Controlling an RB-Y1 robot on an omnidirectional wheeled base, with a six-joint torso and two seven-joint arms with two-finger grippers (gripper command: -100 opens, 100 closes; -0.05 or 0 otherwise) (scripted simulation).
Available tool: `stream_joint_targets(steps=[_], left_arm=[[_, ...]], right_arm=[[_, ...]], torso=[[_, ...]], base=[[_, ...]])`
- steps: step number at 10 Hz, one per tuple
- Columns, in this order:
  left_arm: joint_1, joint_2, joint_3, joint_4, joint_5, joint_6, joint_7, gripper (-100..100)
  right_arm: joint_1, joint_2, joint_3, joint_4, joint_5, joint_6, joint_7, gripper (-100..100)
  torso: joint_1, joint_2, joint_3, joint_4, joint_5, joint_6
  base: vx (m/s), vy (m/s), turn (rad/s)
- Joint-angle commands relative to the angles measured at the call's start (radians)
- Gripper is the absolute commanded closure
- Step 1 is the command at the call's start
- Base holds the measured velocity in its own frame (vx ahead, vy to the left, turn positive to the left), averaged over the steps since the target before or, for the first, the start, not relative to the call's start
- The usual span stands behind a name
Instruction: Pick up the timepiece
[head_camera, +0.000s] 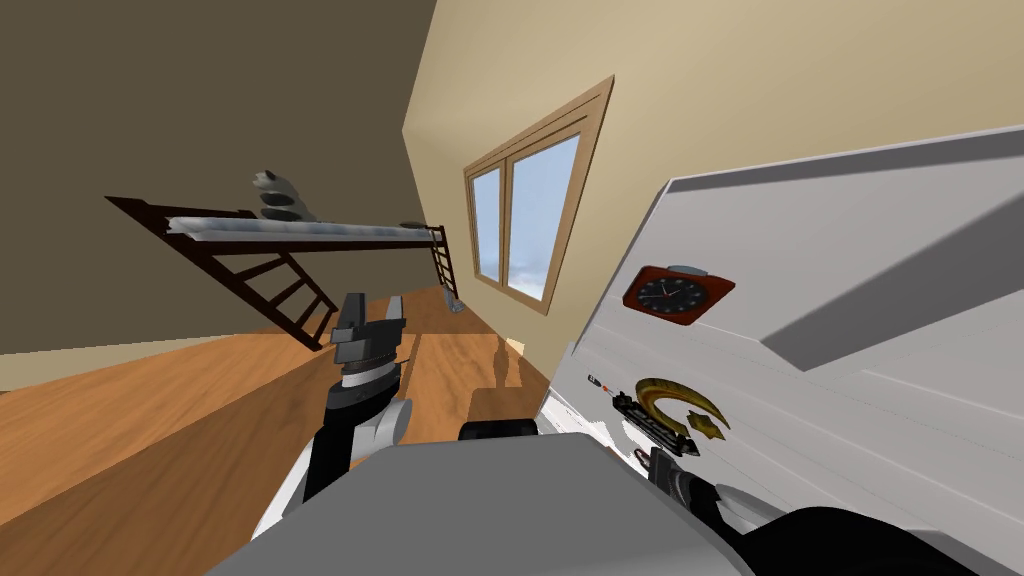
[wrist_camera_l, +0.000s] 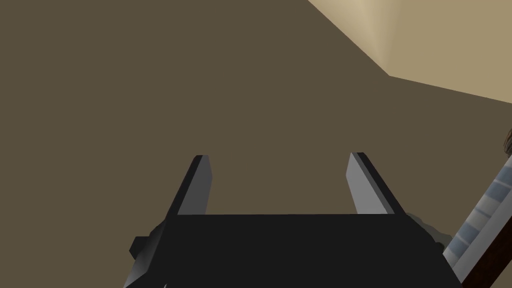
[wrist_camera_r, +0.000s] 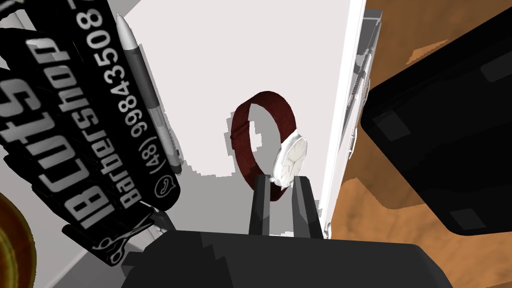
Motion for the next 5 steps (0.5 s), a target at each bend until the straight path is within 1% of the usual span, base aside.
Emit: stream_joint_targets(steps=[1,3,4,5], left_arm=[[0.0,0.0,0.0,0.0,0.0,0.0,0.0,0],[0.0,0.0,0.0,0.0,0.0,0.0,0.0,0],[0.0,0.0,0.0,0.0,0.0,0.0,0.0,0],[0.0,0.0,0.0,0.0,0.0,0.0,0.0,0]], right_arm=[[0.013,-0.032,-0.005,-0.03,-0.01,0.003,-0.003,100],[0.024,-0.067,-0.009,-0.057,-0.021,0.0,-0.005,100],[0.02,-0.054,-0.008,-0.046,-0.017,0.0,-0.003,100],[0.02,-0.056,-0.007,-0.047,-0.018,0.0,-0.004,0]], torso=[[0.0,0.0,0.0,0.0,0.0,0.0],[0.002,-0.001,-0.001,0.0,0.001,0.0],[0.002,-0.001,-0.001,0.0,0.001,0.0],[0.001,0.0,0.0,0.0,0.0,0.0]], base=[[0.023,0.014,-0.079],[0.02,0.026,-0.084],[0.006,0.008,-0.016],[0.0,0.0,0.0]])
